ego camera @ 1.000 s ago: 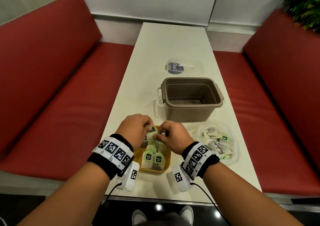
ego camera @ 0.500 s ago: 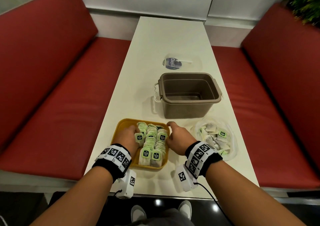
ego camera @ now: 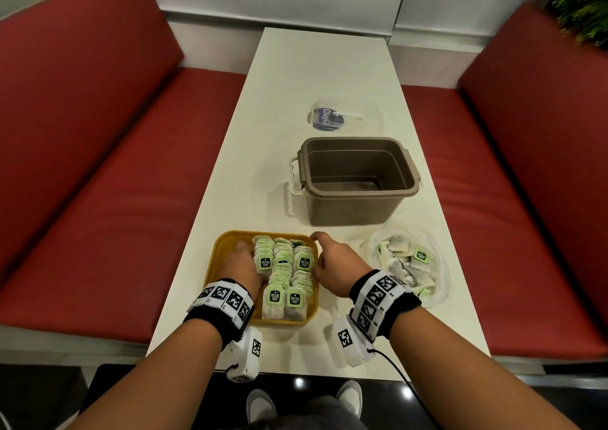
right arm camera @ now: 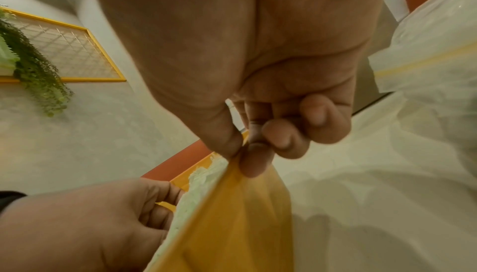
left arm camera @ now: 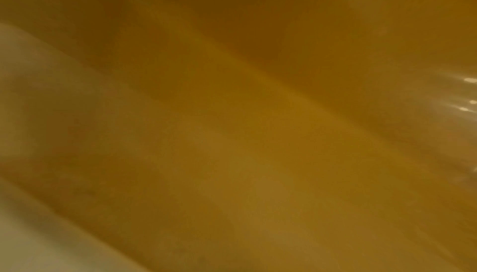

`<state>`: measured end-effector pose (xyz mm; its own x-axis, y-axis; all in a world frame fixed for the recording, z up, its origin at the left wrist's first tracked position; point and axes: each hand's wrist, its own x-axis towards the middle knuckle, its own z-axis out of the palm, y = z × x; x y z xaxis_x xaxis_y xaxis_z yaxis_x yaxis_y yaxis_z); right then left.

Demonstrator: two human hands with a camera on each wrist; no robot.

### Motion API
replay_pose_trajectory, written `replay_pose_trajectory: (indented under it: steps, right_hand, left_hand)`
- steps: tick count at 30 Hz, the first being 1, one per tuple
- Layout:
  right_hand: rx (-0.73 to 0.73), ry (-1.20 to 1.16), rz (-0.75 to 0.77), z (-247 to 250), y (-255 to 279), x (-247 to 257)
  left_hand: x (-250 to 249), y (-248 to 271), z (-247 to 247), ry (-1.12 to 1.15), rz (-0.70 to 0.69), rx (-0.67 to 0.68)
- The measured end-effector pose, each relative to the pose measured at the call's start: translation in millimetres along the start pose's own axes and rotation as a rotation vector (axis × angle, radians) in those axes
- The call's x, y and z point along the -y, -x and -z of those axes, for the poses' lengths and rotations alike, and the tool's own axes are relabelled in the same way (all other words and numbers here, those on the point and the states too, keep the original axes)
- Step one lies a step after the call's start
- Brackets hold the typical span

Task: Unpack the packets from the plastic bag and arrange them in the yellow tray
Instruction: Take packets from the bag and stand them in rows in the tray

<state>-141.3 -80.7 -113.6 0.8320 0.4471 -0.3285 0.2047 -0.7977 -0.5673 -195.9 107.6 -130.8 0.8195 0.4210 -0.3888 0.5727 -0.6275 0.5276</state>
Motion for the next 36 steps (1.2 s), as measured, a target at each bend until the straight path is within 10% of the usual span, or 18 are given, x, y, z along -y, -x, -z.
replay_pose_trajectory:
  steps: [9, 15, 22, 29, 36]
  right_hand:
    - [-0.083, -0.024, 0.041, 22.2, 10.4, -14.3]
    - [-0.236, -0.028, 0.019, 71.9, 30.6, -52.8]
    - [-0.152, 0.177, -0.169, 104.7, 51.1, -130.8]
    - [-0.089, 0.112, -0.173, 108.9, 63.4, -180.9]
    - [-0.093, 0.008, -0.121, 98.8, 64.0, -213.2]
  left_hand:
    - [-9.4, 3.7, 10.0, -0.134, -0.035, -0.056]
    - [-80.0, 26.2, 3.9, -0.145, -0.368, -0.122]
    - [-173.4, 41.5, -60.9, -0.167, -0.721, 0.123]
    - [-215.1, 47.6, -133.6, -0.382, -0.708, 0.349]
    - [-209.1, 37.9, -158.1, -0.413, -0.632, 0.257]
